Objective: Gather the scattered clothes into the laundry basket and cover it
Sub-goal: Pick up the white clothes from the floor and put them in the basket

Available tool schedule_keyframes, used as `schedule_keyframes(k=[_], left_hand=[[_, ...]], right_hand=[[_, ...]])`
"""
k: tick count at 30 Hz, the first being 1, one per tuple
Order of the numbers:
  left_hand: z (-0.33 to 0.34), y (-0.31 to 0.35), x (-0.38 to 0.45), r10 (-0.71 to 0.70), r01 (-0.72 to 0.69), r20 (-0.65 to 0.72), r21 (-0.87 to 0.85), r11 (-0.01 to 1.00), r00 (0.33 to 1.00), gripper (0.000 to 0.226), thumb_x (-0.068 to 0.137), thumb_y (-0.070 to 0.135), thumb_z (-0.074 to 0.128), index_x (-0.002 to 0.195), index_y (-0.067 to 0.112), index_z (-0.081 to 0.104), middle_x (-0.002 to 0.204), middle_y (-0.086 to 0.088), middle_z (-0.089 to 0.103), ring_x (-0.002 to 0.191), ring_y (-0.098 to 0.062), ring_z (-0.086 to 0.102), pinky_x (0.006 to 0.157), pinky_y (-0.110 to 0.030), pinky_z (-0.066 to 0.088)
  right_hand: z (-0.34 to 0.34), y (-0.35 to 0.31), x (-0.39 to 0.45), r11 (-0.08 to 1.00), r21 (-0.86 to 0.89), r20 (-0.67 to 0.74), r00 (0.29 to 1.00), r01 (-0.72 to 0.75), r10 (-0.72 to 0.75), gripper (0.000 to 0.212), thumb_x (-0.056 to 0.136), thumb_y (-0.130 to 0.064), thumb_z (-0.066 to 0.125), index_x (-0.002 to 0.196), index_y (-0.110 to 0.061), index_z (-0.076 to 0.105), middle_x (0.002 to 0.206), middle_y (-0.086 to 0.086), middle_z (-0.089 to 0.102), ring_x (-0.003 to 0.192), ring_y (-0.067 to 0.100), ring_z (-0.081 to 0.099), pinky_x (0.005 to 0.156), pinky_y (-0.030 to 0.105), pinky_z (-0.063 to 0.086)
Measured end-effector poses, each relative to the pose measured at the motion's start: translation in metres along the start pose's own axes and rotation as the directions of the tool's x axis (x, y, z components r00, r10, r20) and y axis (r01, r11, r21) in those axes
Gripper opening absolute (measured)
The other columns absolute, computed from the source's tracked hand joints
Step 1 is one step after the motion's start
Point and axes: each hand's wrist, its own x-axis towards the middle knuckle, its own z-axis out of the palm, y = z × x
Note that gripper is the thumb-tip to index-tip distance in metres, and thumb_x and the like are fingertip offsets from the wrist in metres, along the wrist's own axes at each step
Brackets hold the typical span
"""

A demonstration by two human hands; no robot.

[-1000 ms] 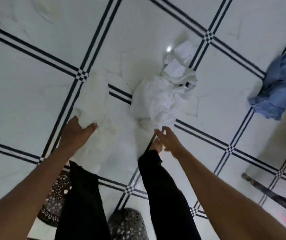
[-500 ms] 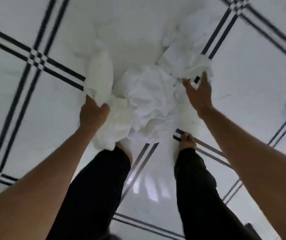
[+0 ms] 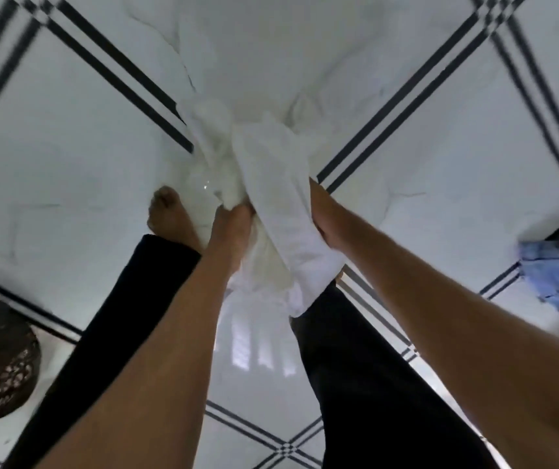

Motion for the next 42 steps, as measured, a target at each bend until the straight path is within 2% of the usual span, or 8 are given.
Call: schedule_keyframes(k=[4, 7, 10, 16, 20, 26, 32, 42], left_hand=[[-0.075, -0.007, -0.091, 0.101, -0.09, 0.027, -0.262, 0.961, 0.995, 0.052, 0.079, 0.044, 0.066, 0.126, 0.023, 0.06, 0.127, -0.006, 0.066, 0.114, -0.026, 0.063, 0.099, -0.039, 0.054], [-0.133, -0.002, -0.16, 0.153, -0.157, -0.034, -0.263, 0.952, 0.988, 0.073, 0.078, 0.055, 0.065, 0.138, 0.015, 0.055, 0.134, -0.012, 0.062, 0.117, -0.027, 0.065, 0.077, -0.022, 0.059], [-0.188, 0.013, -0.227, 0.205, -0.208, -0.045, -0.341, 0.917, 0.978, 0.073, 0.073, 0.059, 0.061, 0.133, 0.017, 0.061, 0.125, -0.01, 0.069, 0.113, -0.029, 0.067, 0.092, -0.038, 0.056], [-0.292, -0.003, -0.335, 0.217, -0.363, -0.304, -0.599, 0.714, 0.928, 0.073, 0.068, 0.058, 0.062, 0.132, 0.024, 0.062, 0.121, -0.005, 0.072, 0.109, -0.027, 0.068, 0.1, -0.052, 0.054], [-0.335, -0.033, -0.435, 0.136, -0.467, -0.469, -0.718, 0.516, 0.873, 0.068, 0.072, 0.053, 0.072, 0.134, 0.027, 0.059, 0.125, -0.001, 0.07, 0.111, -0.024, 0.066, 0.1, -0.043, 0.055], [-0.359, -0.121, -0.553, -0.039, -0.683, -0.72, -0.674, 0.282, 0.693, 0.057, 0.09, 0.049, 0.063, 0.14, 0.024, 0.056, 0.13, 0.003, 0.065, 0.126, -0.023, 0.06, 0.107, -0.042, 0.048], [-0.358, -0.232, -0.659, -0.273, -0.775, -0.746, -0.632, 0.003, 0.608, 0.076, 0.089, 0.08, 0.037, 0.143, 0.028, 0.052, 0.136, 0.0, 0.064, 0.121, -0.023, 0.063, 0.109, -0.046, 0.047], [-0.341, -0.469, -0.694, -0.514, -0.818, -0.688, -0.573, -0.046, 0.512, 0.082, 0.074, 0.078, 0.064, 0.139, 0.031, 0.047, 0.124, 0.0, 0.07, 0.11, -0.023, 0.071, 0.097, -0.05, 0.057]], right_hand=[[0.021, -0.047, -0.123, 0.986, -0.142, 0.072, 0.995, 0.082, -0.072, 0.027, 0.103, -0.049, 0.044, 0.099, -0.038, 0.069, 0.098, -0.012, 0.075, 0.091, 0.005, 0.071, 0.086, 0.026, 0.057], [0.059, -0.087, -0.223, 0.955, -0.243, 0.064, 0.985, 0.171, -0.16, 0.035, 0.09, -0.059, 0.049, 0.111, -0.041, 0.071, 0.126, -0.005, 0.069, 0.118, 0.017, 0.064, 0.11, 0.045, 0.047], [0.106, -0.133, -0.311, 0.902, -0.316, 0.091, 0.955, 0.295, -0.281, 0.075, 0.073, -0.07, 0.048, 0.135, -0.03, 0.06, 0.137, -0.001, 0.063, 0.124, 0.02, 0.061, 0.112, 0.046, 0.045], [0.203, -0.197, -0.449, 0.699, -0.49, 0.343, 0.852, 0.521, -0.395, 0.035, 0.106, -0.026, 0.045, 0.139, -0.017, 0.055, 0.136, 0.007, 0.06, 0.119, 0.017, 0.057, 0.115, 0.04, 0.039], [0.259, -0.196, -0.517, 0.558, -0.507, 0.554, 0.745, 0.656, -0.372, 0.04, 0.088, -0.049, 0.054, 0.121, -0.028, 0.065, 0.128, -0.004, 0.067, 0.116, 0.016, 0.064, 0.111, 0.042, 0.045], [0.32, -0.147, -0.619, 0.32, -0.433, 0.848, 0.501, 0.842, -0.172, 0.023, 0.103, -0.039, 0.047, 0.095, -0.054, 0.062, 0.106, -0.027, 0.066, 0.104, -0.001, 0.063, 0.1, 0.031, 0.05], [0.387, -0.043, -0.697, 0.187, -0.307, 0.951, 0.299, 0.933, 0.074, 0.043, 0.09, -0.059, 0.047, 0.129, -0.046, 0.058, 0.133, -0.015, 0.061, 0.123, 0.012, 0.057, 0.109, 0.045, 0.046], [0.486, 0.193, -0.739, 0.223, -0.386, 0.856, 0.256, 0.895, 0.45, 0.046, 0.087, -0.062, 0.055, 0.123, -0.036, 0.068, 0.125, 0.001, 0.072, 0.117, 0.026, 0.067, 0.103, 0.053, 0.052]])
